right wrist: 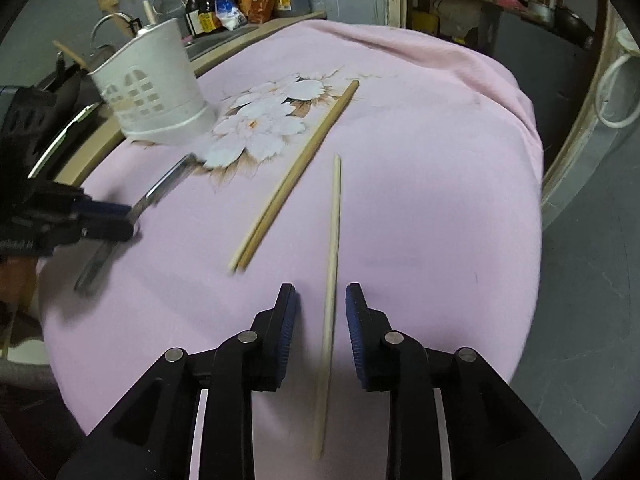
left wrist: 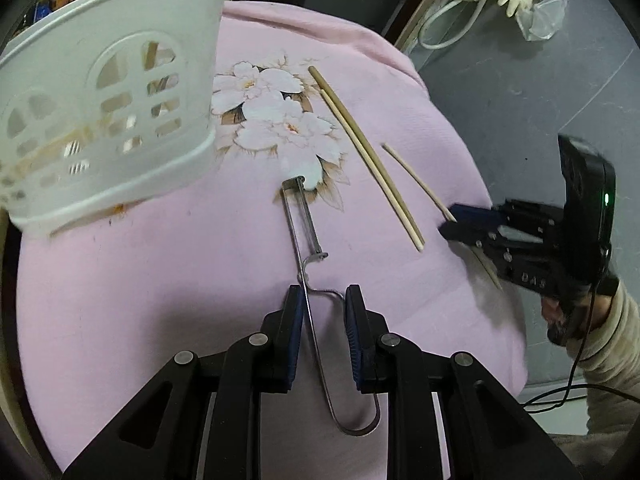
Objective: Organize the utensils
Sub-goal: 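Close the left tool on the peeler handle while the right tool lifts its chopstick, then lower the peeler into the caddy with the left tool while the right tool drops its chopstick in, then move both open tools back over the chopsticks lying on the cloth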
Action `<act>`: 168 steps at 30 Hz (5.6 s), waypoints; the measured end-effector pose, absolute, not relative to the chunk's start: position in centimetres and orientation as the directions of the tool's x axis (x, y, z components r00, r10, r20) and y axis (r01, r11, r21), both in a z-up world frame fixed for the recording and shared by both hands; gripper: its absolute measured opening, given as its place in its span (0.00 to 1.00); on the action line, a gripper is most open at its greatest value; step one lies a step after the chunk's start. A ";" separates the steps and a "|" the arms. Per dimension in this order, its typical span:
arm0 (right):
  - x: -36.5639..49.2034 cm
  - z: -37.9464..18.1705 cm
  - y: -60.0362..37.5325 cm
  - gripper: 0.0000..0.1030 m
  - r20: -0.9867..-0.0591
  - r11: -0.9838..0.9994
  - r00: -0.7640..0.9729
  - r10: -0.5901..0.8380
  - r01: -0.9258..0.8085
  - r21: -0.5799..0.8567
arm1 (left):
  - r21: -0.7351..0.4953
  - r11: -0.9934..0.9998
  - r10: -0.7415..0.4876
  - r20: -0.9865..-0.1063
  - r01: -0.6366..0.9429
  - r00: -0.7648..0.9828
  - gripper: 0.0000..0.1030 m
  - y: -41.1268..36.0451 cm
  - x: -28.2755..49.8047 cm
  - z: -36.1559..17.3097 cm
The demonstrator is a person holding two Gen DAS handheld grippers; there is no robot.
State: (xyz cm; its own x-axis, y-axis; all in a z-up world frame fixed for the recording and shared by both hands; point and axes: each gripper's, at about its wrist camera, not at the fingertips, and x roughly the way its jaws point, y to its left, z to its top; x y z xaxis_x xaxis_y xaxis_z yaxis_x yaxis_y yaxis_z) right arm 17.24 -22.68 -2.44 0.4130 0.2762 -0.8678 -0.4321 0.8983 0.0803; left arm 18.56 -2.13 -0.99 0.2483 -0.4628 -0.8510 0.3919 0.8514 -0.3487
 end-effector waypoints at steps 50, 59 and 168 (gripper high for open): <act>10.3 5.8 -21.9 0.03 -0.163 0.927 0.918 0.362 -0.336 0.167 | -0.081 0.986 -0.167 -0.373 0.147 0.913 0.12 -2.3 11.9 5.8; 9.2 9.8 -17.4 0.03 0.151 0.942 0.942 0.300 -0.317 0.107 | -0.132 0.987 -0.117 -0.247 0.086 0.962 0.12 2.8 10.9 10.8; 20.5 -2.2 -19.7 0.81 -0.756 0.934 0.648 0.093 -0.320 -0.159 | -0.073 0.988 -0.144 -0.736 0.134 0.662 0.87 -1.8 16.8 -1.3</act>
State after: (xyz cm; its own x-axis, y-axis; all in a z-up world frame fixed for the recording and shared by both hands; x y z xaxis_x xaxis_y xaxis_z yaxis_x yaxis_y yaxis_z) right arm 20.45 -19.67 -2.24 0.6480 0.0933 -0.7559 -0.3198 0.9341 -0.1589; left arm 16.83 -1.80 -1.29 0.6620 -0.1443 -0.7355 0.1345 0.9882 -0.0729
